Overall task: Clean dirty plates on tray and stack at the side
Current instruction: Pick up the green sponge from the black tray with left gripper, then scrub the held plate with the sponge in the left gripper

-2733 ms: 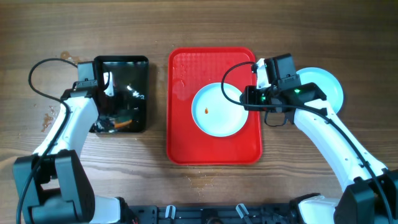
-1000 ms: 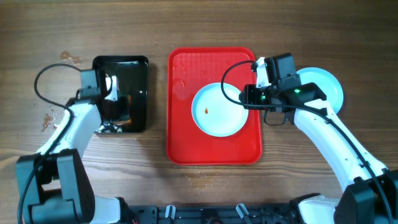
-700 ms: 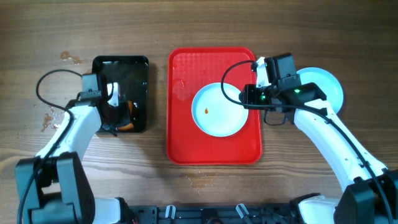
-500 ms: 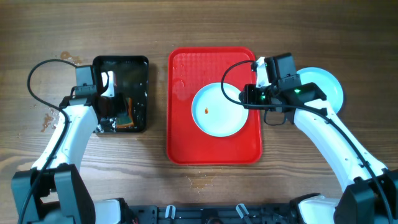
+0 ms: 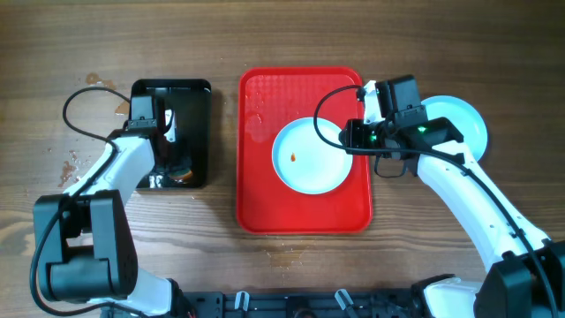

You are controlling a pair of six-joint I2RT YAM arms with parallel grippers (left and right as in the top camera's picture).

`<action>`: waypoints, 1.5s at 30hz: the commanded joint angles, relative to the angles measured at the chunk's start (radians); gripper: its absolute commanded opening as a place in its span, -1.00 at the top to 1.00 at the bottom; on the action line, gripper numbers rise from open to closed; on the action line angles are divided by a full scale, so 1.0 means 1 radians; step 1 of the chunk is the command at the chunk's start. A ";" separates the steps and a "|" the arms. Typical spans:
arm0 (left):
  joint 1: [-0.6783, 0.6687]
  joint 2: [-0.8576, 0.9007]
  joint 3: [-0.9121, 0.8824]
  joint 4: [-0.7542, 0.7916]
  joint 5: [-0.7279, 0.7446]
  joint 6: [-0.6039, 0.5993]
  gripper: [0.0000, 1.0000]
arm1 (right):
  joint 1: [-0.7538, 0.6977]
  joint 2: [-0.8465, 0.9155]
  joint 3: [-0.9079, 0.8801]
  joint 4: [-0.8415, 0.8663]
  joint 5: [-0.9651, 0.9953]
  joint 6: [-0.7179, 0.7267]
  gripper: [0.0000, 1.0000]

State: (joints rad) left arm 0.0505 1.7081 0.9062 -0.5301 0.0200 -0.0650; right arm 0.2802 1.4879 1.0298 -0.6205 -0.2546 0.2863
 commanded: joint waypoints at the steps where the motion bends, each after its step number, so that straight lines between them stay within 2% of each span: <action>1: -0.004 -0.032 0.057 -0.078 0.000 -0.003 0.92 | 0.003 -0.009 -0.006 0.003 -0.016 0.005 0.31; 4: -0.004 -0.123 0.143 -0.169 -0.015 -0.003 0.92 | 0.003 -0.009 -0.006 0.003 -0.016 0.003 0.31; 11: -0.037 -0.184 0.177 -0.209 0.046 -0.004 0.92 | 0.003 0.000 -0.007 -0.029 0.056 0.002 0.24; 15: -0.193 -0.245 0.308 -0.227 0.096 -0.091 0.92 | 0.003 0.077 -0.009 -0.033 0.085 0.020 0.30; 17: -0.280 -0.241 0.315 -0.183 0.103 -0.172 0.92 | 0.003 0.160 -0.009 -0.005 0.128 0.038 0.19; 18: -0.318 -0.233 0.315 -0.169 0.104 -0.214 0.92 | 0.003 0.203 -0.009 0.016 0.152 0.050 0.19; 20: -0.397 -0.200 0.315 -0.136 0.111 -0.269 0.92 | 0.003 0.291 -0.009 0.056 0.150 0.055 0.27; 22: -0.460 -0.158 0.315 -0.117 0.114 -0.326 0.92 | 0.003 0.346 -0.009 0.071 0.150 0.055 0.45; 27: -0.581 -0.017 0.315 -0.059 0.114 -0.468 0.92 | 0.003 0.387 -0.009 0.067 0.150 0.055 0.73; 32: -0.683 0.142 0.315 0.060 0.116 -0.610 0.92 | 0.003 0.387 -0.009 0.058 0.151 0.056 0.78; 37: -0.727 0.275 0.315 0.145 0.083 -0.625 0.92 | 0.003 0.387 -0.009 0.056 0.150 0.058 0.78; 41: -0.715 0.343 0.315 0.100 0.042 -0.623 0.92 | 0.003 0.387 -0.009 0.050 0.150 0.058 0.80; 45: -0.692 0.351 0.315 0.010 -0.068 -0.624 0.92 | 0.003 0.387 -0.009 0.028 0.150 0.058 0.82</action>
State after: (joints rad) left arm -0.6724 1.9923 1.2526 -0.4652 0.0765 -0.6762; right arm 0.2806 1.8252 1.0386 -0.5644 -0.1307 0.3393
